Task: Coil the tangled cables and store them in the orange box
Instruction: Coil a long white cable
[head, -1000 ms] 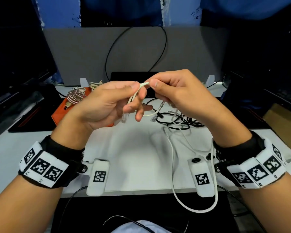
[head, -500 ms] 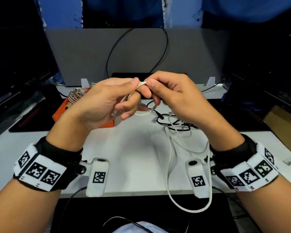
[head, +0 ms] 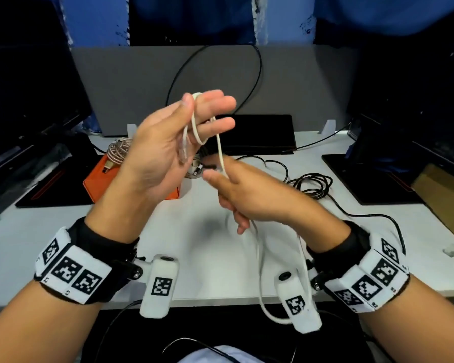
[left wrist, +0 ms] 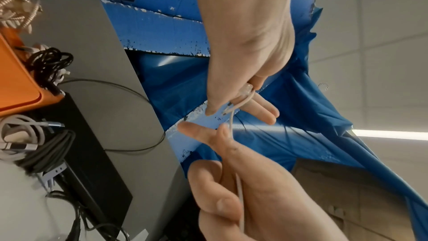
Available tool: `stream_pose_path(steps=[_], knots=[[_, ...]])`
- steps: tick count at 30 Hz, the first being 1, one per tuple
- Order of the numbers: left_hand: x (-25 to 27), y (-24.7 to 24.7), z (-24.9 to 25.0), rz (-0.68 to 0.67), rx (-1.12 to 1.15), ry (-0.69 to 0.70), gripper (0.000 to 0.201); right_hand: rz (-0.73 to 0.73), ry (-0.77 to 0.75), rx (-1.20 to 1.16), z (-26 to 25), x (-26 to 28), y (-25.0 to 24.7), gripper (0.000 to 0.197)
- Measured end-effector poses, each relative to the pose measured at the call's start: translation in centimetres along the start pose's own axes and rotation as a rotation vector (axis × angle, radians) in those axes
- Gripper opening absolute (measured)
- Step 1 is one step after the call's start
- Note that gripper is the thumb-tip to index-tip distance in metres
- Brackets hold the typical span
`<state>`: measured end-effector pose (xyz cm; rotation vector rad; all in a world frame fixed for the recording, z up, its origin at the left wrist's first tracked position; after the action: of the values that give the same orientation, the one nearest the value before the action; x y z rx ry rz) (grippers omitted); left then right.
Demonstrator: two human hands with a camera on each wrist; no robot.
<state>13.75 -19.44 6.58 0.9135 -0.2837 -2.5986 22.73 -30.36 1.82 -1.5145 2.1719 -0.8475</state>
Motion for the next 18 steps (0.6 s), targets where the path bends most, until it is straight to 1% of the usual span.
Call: stream_pose_path(steps=[2, 4, 6, 7, 8, 10, 11, 13, 15, 16, 18], knots=[[0.1, 0.3, -0.6, -0.021, -0.173, 0.006, 0.035, -0.112, 0.018, 0.062, 0.0, 0.2, 1.0, 0.039], [0.2, 0.4, -1.1, -0.072, -0.499, 0.050, 0.035, -0.193, 0.025, 0.104, -0.2, 0.6, 1.0, 0.045], [0.1, -0.1, -1.3, -0.136, -0.859, 0.128, 0.036, -0.233, 0.009, 0.117, -0.4, 1.2, -0.3, 0.041], [0.1, -0.3, -1.3, -0.180, -0.986, 0.148, 0.036, -0.232, -0.015, 0.132, -0.6, 1.6, -1.2, 0.034], [0.0, -0.6, -1.3, -0.236, -1.073, 0.136, 0.036, -0.210, -0.037, 0.152, -0.8, 1.9, -2.2, 0.027], [0.0, -1.0, -0.9, -0.353, -1.178, 0.036, 0.036, -0.088, -0.084, 0.172, -0.9, 2.4, -4.5, 0.019], [0.1, -1.2, -0.7, -0.399, -1.190, -0.033, 0.035, 0.001, -0.113, 0.172, -0.8, 2.6, -5.5, 0.015], [0.4, -1.8, -0.3, -0.490, -1.088, -0.175, 0.033, 0.175, -0.144, 0.188, -0.7, 2.9, -7.5, 0.014], [0.7, -2.6, 0.2, -0.561, -0.886, -0.291, 0.033, 0.297, -0.130, 0.204, -0.2, 3.1, -9.4, 0.020], [0.7, -3.1, 0.6, -0.578, -0.760, -0.326, 0.034, 0.347, -0.121, 0.214, 0.2, 3.3, -10.3, 0.022], [0.6, -4.1, 1.6, -0.575, -0.471, -0.323, 0.035, 0.438, -0.078, 0.264, 1.4, 3.5, -12.3, 0.027]])
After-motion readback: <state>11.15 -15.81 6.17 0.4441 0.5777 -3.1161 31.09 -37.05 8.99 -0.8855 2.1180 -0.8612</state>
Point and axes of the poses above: each hand's wrist, its own x-axis away from the middle knuckle, its own y-axis out of the palm, z = x × y, the point moved 3 cm from there along -x, towards the middle knuckle, and after that the axes turned 8 degrees about y, right-handed, at the moved point
